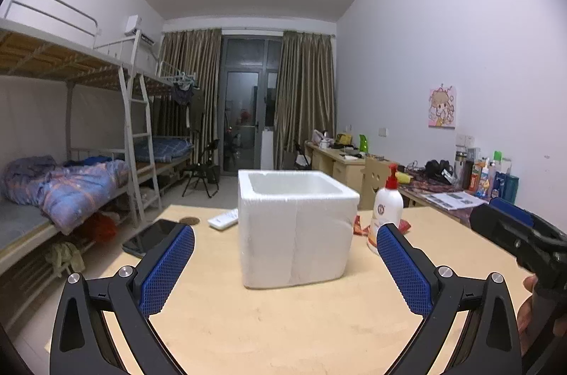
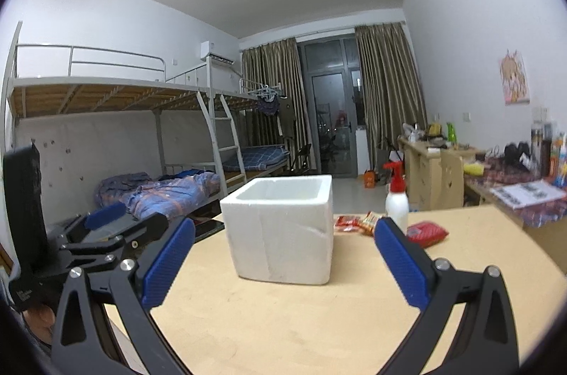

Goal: Organize soft objects

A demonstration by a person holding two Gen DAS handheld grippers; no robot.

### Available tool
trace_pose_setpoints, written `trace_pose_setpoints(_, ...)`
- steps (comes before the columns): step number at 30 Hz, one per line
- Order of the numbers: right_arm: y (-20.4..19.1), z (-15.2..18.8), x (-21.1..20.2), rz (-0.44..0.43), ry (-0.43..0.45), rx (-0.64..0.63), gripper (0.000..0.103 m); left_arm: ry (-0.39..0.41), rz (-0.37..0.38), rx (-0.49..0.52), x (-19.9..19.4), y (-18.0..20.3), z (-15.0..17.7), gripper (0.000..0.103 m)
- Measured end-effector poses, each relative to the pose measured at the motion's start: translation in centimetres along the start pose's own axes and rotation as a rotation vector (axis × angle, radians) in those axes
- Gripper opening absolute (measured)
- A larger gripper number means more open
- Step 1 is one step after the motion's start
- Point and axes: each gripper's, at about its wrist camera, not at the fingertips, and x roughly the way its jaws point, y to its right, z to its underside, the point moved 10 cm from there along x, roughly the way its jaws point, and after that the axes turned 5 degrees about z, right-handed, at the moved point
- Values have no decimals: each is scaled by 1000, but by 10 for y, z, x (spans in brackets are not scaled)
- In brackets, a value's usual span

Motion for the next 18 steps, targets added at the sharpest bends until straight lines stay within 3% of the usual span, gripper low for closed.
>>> trace_pose_setpoints(10,10,32,7,9,-51,71,103,-59,3,-39,12,-7,46,103)
trace_pose_setpoints(18,10,38,-5,25,-54,79,103,-62,3,-44,7,-14,50,103)
